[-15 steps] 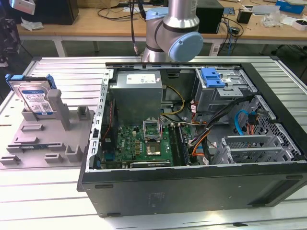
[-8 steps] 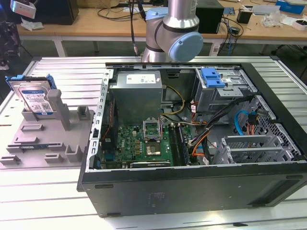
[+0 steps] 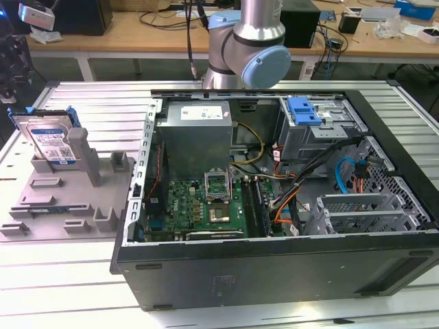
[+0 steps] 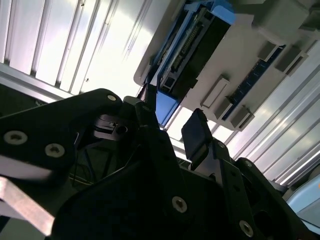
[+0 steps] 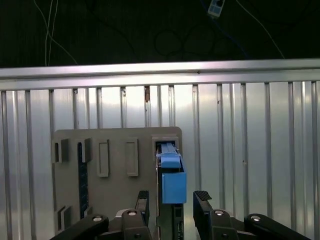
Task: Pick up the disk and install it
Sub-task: 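Pick up the disk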
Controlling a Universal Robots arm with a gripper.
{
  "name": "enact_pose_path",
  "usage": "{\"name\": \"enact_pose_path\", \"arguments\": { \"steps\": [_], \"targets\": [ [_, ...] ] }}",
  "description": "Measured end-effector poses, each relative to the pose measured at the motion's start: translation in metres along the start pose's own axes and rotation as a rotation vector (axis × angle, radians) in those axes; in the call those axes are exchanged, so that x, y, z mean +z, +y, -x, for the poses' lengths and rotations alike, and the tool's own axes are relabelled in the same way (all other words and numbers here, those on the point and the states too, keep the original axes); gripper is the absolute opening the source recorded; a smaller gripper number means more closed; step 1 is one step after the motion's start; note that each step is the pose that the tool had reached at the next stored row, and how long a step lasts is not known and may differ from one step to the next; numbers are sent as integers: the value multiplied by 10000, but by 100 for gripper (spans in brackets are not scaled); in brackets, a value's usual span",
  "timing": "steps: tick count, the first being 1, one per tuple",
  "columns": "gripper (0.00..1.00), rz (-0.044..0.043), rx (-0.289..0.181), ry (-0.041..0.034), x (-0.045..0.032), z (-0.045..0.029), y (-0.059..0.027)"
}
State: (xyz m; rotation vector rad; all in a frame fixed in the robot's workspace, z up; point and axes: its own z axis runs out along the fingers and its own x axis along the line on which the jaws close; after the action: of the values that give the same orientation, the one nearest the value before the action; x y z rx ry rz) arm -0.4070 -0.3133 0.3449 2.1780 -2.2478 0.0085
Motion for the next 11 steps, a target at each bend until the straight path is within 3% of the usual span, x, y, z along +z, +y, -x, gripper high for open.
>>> {"name": "enact_pose_path", "arguments": {
  "steps": [11],
  "targets": [
    [48,3,0,-8,109,-4,-3]
  ]
}}
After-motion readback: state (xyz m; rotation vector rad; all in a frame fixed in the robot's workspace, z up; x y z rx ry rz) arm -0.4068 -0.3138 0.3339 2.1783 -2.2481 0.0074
